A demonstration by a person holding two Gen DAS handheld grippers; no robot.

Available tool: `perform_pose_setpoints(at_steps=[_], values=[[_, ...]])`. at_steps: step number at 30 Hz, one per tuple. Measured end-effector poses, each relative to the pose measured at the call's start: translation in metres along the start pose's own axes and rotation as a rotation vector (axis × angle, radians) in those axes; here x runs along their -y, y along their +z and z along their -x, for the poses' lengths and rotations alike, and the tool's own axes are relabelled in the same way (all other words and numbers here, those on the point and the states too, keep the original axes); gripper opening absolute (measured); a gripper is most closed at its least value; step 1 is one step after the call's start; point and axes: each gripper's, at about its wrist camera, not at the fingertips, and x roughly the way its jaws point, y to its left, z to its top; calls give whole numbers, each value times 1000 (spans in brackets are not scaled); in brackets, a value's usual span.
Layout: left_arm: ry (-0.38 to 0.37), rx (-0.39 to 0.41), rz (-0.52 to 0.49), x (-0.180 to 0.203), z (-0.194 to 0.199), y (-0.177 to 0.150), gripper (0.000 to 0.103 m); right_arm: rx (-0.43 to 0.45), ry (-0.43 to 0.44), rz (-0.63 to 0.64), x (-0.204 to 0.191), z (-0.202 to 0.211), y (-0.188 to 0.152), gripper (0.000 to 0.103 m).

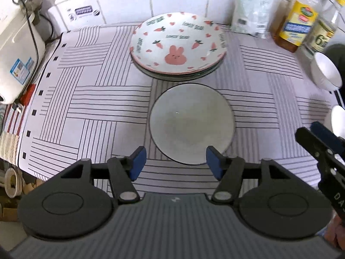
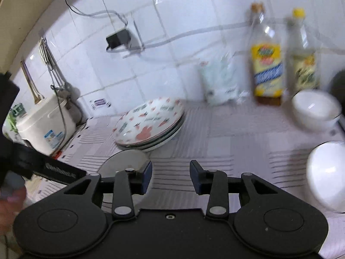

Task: Organize plates and bowls
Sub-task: 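Move both tools to the second white bowl by the stove and close them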

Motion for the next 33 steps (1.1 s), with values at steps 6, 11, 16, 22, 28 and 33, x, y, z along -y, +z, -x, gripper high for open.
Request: perform_pose_setpoints(at_steps=[6, 11, 16, 22, 28, 33], values=[[-42, 2, -51, 26, 15, -2, 66, 64, -66, -17, 17, 44, -8, 46], [-85, 10, -122, 61, 26, -1, 71, 89, -130, 8, 32, 78, -13, 55], [-131, 7, -175, 104, 21, -1, 75, 102, -220, -26, 63, 98, -24, 69], [-161, 24, -265, 159, 7, -5, 83, 132, -344, -113, 105, 103, -45, 89], [-204, 21, -333, 199, -9, -8, 88, 78, -382, -123, 129, 88, -60, 90], [-221, 21, -351, 223, -22, -4, 89, 19, -354, -91, 140, 72, -71, 90]])
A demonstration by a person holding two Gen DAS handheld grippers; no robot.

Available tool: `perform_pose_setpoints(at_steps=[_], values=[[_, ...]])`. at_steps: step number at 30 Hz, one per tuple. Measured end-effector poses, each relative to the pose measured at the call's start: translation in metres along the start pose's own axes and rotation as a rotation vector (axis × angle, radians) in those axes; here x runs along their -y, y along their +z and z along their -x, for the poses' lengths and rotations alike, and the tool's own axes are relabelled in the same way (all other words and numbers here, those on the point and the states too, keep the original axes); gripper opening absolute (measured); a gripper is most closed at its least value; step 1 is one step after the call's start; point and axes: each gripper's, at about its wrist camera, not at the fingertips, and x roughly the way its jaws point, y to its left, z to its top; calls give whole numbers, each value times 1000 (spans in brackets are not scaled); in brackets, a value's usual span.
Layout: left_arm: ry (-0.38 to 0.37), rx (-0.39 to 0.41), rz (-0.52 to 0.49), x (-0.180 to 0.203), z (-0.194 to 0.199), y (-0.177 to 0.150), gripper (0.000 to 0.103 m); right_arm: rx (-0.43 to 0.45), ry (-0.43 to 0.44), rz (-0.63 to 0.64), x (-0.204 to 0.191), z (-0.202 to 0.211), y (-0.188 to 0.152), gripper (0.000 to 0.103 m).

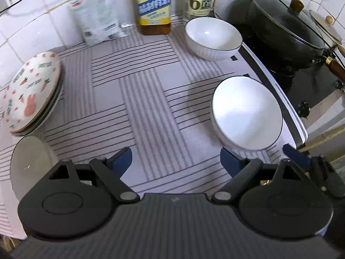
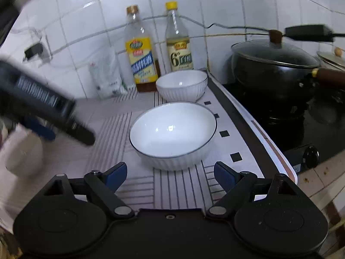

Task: Organize plates and bowls
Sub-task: 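Move both tools to the second white bowl by the stove and close them, then lift the second white bowl with both tools and lower it into the first bowl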

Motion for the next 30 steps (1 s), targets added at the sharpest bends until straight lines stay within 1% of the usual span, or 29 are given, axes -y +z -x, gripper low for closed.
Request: perform_pose_setpoints(at_steps=[4, 7, 11, 14, 17, 18, 20, 21, 23, 25, 26, 28, 30], values=[[-24, -2, -5, 10, -12, 10, 89, -21, -1, 36, 4, -15, -4, 90], [-53, -10, 10, 14, -19, 18, 89, -16, 9, 60, 6, -24, -3, 91], [-90, -14, 10, 21, -30, 28, 89, -6, -2, 73, 8, -38, -1, 91], [-113, -27, 17, 25, -42, 34, 89, -4, 8, 78, 9, -50, 2, 94], [-118, -43, 20, 29, -56, 41, 84, 3, 28, 85, 8, -56, 5, 95], [-121, -46, 19, 29, -60, 43, 81, 2, 32, 86, 8, -58, 6, 96], [-127, -57, 12, 30, -67, 46, 60, 4, 37, 91, 7, -62, 7, 97], [-127, -62, 8, 29, -70, 47, 55, 4, 36, 94, 7, -64, 9, 97], [-130, -73, 4, 29, -77, 48, 32, 3, 36, 92, 6, -67, 9, 98], [-127, -94, -5, 29, -83, 49, 22, 5, 38, 89, 7, -69, 10, 98], [-144, -98, -2, 28, -84, 48, 18, 6, 39, 87, 7, -70, 10, 98], [-161, -100, -7, 29, -84, 49, 12, 9, 39, 87, 7, -69, 8, 98], [-179, -107, -29, 33, -86, 49, 12, 14, 40, 84, 7, -69, 7, 98]])
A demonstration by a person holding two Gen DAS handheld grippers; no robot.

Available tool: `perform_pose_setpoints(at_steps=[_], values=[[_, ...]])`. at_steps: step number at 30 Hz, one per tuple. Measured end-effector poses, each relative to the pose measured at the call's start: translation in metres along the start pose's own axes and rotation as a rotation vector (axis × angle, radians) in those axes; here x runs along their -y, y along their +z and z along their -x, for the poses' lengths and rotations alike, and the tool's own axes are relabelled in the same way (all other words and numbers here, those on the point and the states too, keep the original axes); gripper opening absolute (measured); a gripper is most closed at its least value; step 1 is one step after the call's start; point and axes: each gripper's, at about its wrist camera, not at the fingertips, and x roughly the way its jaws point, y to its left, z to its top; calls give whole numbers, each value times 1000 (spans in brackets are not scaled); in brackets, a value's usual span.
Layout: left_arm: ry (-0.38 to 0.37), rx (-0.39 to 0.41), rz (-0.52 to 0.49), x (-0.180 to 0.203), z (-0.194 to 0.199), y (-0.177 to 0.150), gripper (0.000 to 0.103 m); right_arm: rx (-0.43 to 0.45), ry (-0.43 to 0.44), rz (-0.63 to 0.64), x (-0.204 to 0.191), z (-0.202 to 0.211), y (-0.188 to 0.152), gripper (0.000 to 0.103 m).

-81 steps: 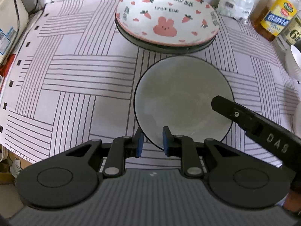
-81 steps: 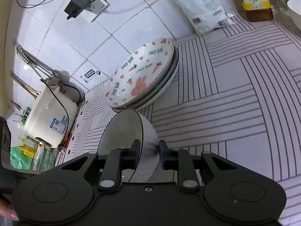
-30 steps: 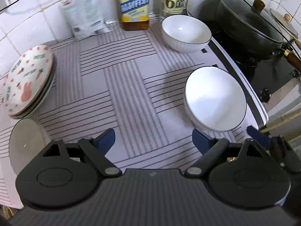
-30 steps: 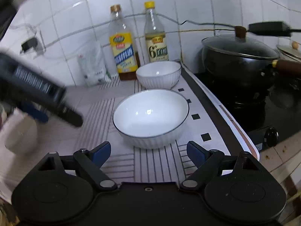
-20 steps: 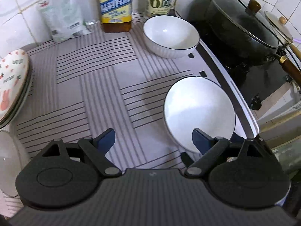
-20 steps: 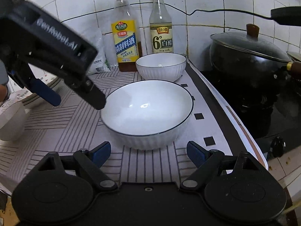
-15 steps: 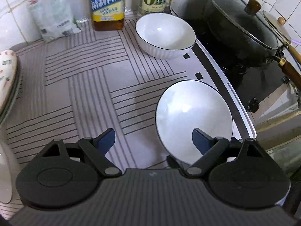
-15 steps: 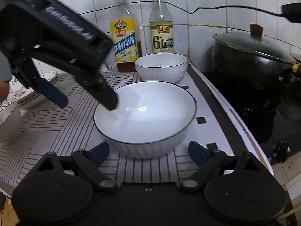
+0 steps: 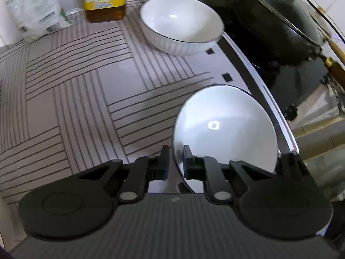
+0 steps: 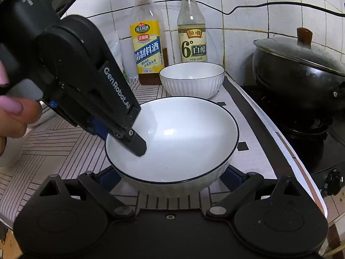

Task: Organize plates and bowls
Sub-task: 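Lift the second white bowl with both tools and lower it into the first bowl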

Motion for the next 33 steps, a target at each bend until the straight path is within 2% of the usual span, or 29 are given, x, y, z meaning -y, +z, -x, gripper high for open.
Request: perform_pose_setpoints(at_steps=[10, 15, 24, 33], values=[[19, 22, -25, 0, 13, -9, 12, 1, 2, -23, -6, 2, 4, 99], [-13, 28, 59, -17, 32, -12, 12, 22, 12, 1, -17, 12, 8, 99], [24, 121, 56, -38, 95, -29, 12, 53, 71, 48, -54, 40, 32, 99], [59, 193, 123, -87, 158, -52, 12, 113, 178, 109, -104, 71, 55, 99]])
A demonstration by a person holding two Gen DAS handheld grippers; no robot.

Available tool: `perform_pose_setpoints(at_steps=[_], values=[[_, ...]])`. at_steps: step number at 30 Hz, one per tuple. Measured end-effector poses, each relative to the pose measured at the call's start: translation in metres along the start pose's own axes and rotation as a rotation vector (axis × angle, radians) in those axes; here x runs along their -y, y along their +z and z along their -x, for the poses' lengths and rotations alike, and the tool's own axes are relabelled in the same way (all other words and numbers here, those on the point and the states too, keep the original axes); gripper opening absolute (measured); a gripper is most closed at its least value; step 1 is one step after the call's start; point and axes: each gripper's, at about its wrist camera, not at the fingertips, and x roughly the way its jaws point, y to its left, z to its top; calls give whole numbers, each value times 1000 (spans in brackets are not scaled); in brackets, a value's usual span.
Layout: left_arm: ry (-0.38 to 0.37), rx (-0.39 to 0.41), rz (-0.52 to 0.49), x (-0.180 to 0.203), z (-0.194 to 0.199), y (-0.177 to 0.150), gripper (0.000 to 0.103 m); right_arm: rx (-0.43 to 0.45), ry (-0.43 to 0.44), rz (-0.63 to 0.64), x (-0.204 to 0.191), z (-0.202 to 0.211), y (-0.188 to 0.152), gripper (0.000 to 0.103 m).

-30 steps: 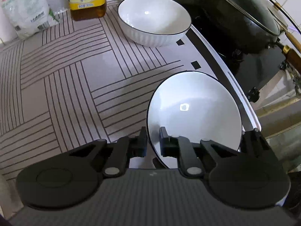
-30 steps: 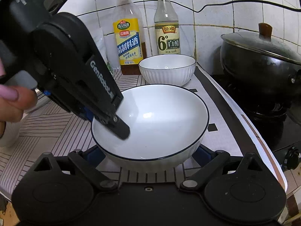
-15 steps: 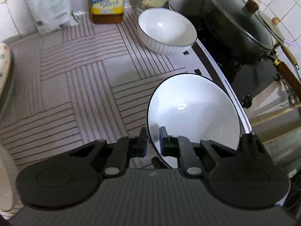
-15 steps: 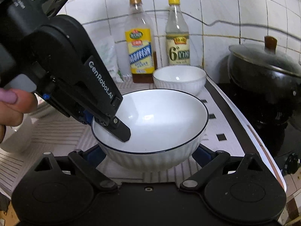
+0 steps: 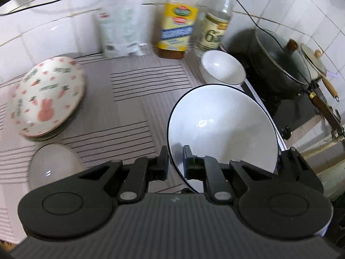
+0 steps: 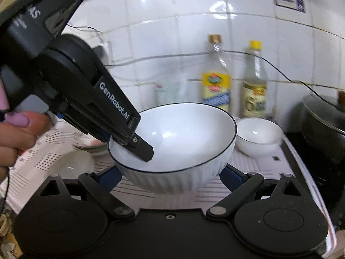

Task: Organize plates and bowls
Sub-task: 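Lift the second white bowl with both tools and lower it into the first bowl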

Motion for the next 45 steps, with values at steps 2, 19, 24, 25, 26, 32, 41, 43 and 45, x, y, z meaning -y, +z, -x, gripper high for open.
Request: perform_pose_setpoints(at_steps=[2, 19, 24, 25, 26, 32, 41, 43, 45], values=[[18, 9, 10, -13, 11, -4, 12, 4, 35, 19, -13, 2, 4, 99], [161, -23, 167, -125, 32, -48, 14, -94, 370, 42, -94, -43, 12, 99], [189, -44, 216, -145, 28, -58, 15, -148, 416, 83, -115, -58, 10, 99], [194, -48, 227, -148, 26, -59, 15, -158, 422, 91, -117, -62, 10, 99], [199, -50, 235, -151, 24, -58, 15, -169, 426, 97, -120, -65, 10, 99], [292, -70, 235, -154, 13, -61, 21, -208, 424, 131, -135, -82, 6, 99], [349, -120, 241, -162, -3, -61, 22, -313, 415, 152, -147, -101, 6, 98], [380, -125, 219, -162, -7, -61, 22, -337, 409, 162, -149, -106, 7, 98], [384, -142, 223, -165, -13, -62, 22, -358, 407, 169, -152, -110, 6, 98]])
